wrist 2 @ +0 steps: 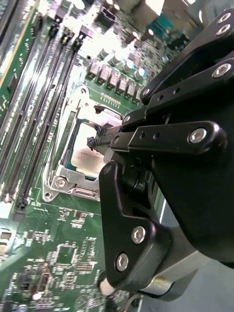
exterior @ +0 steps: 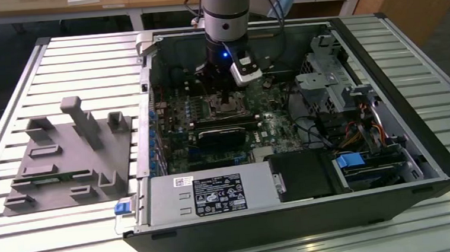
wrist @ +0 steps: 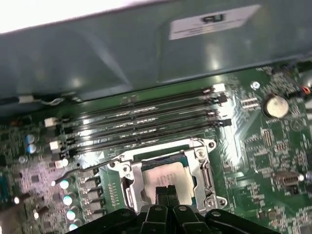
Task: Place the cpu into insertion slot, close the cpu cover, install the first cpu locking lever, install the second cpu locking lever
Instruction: 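Close the cpu cover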
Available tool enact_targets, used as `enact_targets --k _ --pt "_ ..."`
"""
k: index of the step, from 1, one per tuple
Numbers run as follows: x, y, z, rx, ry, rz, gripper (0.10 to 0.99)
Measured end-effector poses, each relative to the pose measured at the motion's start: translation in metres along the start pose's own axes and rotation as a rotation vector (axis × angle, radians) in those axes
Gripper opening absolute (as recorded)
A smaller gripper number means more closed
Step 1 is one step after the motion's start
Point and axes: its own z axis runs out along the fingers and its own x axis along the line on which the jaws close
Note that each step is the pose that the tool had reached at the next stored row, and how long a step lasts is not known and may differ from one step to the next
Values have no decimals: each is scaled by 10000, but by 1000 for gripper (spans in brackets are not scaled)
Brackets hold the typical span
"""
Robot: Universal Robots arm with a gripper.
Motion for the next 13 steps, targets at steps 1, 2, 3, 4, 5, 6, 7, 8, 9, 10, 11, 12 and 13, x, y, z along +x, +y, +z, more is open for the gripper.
enact_targets --k 1,2,3,4,5,6,7,8,9,10,11,12,13 --pt "0 0 1 -1 2 -182 106" --pt "0 0 2 -3 3 -360 106" --pt "0 0 4 -6 3 -541 106" --pt "0 0 4 -8 -2 -713 106" --pt "0 0 4 -14 -24 -825 106" --pt "0 -1 4 -20 -58 -917 106" --pt "-1 -1 5 -28 -94 -1007 106" --pt "-1 -2 5 -35 -128 -1093 106" --pt "-1 -2 5 -40 -155 -1165 106" --pt "1 -2 5 -44 -171 -1206 106" --pt "1 -2 5 -43 -170 -1208 106" --pt "1 -2 4 -43 -170 -1208 106" --pt "1 -3 4 -41 -170 -1209 106"
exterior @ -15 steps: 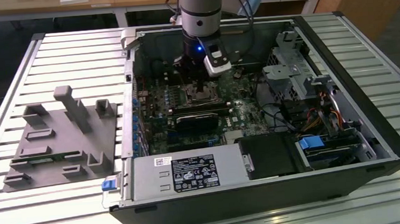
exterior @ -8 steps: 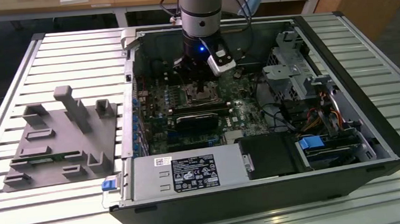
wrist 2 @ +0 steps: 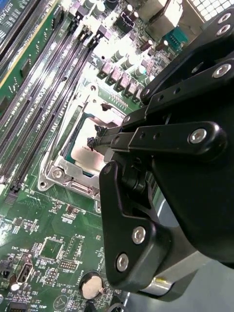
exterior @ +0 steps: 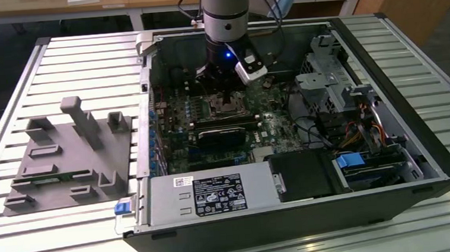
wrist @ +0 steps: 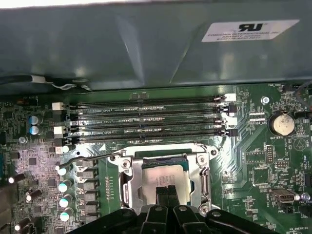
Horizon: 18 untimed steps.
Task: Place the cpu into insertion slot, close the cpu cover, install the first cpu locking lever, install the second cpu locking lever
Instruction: 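Close the cpu cover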
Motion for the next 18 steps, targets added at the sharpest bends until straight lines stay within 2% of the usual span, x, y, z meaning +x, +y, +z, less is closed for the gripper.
enact_targets --k 4,10,15,18 --pt "22 -5 -1 -14 -8 1 106" --pt "169 -21 0 -27 -71 -2 106" --pt "241 -34 32 -32 -77 0 106" --pt "257 -38 61 -37 -77 0 106"
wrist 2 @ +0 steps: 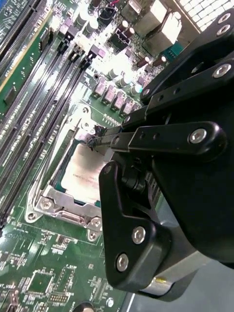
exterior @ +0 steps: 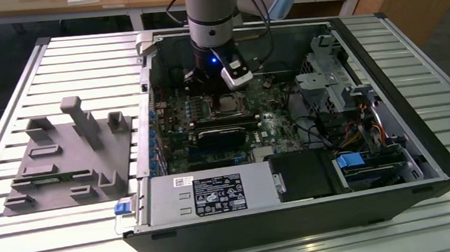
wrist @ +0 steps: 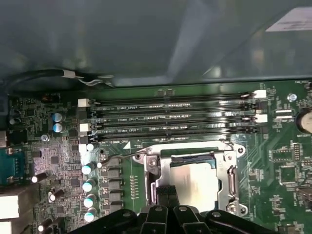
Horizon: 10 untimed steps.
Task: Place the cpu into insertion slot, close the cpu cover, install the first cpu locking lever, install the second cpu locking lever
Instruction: 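Close the cpu cover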
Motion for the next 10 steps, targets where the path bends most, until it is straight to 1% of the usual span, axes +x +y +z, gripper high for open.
enact_targets --k 3,10 --pt "8 -2 28 1 1 0 106" --pt "16 -3 53 2 3 -1 106"
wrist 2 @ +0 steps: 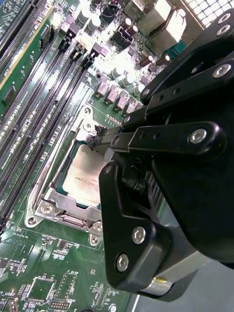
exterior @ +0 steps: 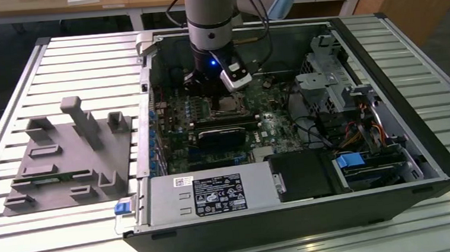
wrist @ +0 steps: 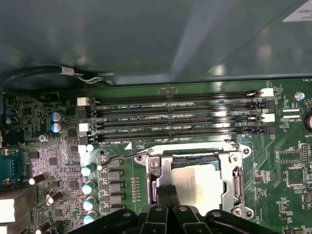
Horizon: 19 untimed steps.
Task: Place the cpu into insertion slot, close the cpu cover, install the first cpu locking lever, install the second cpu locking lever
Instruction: 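Close the cpu cover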
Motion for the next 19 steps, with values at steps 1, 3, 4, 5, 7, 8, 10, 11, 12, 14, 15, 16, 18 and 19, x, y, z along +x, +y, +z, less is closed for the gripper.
enact_targets --k 1,3,4,5,7,8,10,11,12,14,15,16,18,19 --pt "0 0 0 0 0 0 106" --pt "0 0 1 -2 -2 0 106" --pt "1 0 1 -9 0 1 106" --pt "1 0 1 -46 1 2 106" --pt "0 1 0 -120 6 2 106" --pt "0 1 -4 -144 8 3 106" --pt "0 1 -17 -191 12 4 106" --pt "0 1 -28 -208 14 4 106" --pt "-1 1 -39 -221 14 4 106" --pt "-2 1 -45 -329 21 5 106" --pt "-1 1 -45 -410 29 7 106" --pt "-1 1 -46 -450 32 8 106" --pt "-1 2 -40 -489 34 7 106" --pt "-1 1 -35 -499 32 5 106"
